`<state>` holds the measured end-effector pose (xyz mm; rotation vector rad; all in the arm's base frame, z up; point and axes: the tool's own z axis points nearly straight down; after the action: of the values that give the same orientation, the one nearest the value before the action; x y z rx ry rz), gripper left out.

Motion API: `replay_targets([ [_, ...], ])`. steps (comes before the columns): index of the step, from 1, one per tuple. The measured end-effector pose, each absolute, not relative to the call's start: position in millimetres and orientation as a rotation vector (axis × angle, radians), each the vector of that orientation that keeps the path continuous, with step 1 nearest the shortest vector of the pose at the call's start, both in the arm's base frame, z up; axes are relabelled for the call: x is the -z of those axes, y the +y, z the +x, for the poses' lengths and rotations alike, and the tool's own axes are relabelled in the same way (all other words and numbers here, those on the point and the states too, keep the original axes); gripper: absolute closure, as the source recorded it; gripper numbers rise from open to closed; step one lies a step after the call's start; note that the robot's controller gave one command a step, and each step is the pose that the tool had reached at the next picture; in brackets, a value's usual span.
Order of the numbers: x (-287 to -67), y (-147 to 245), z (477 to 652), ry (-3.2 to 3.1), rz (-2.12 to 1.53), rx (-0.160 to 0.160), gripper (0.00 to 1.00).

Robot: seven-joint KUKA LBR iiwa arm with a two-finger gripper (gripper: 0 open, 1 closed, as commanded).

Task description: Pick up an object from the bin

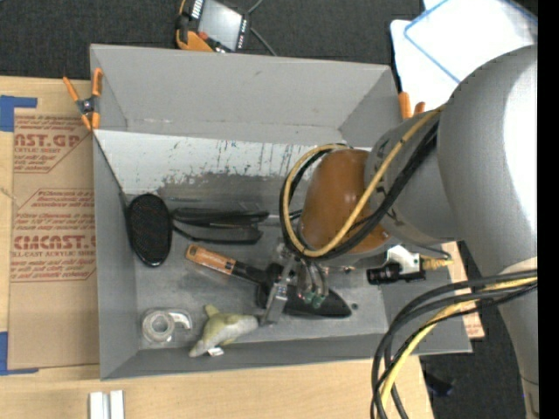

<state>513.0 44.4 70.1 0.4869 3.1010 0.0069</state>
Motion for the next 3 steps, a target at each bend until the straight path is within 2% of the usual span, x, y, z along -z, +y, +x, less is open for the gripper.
replay_targets([
  [1,-73,42,520.8,3.11,0.441,-0.005,1.0],
  [2,-73,42,520.6,3.11,0.441,-0.004,1.0],
  [3,-85,43,519.6,3.113,0.44,-0.005,1.0],
])
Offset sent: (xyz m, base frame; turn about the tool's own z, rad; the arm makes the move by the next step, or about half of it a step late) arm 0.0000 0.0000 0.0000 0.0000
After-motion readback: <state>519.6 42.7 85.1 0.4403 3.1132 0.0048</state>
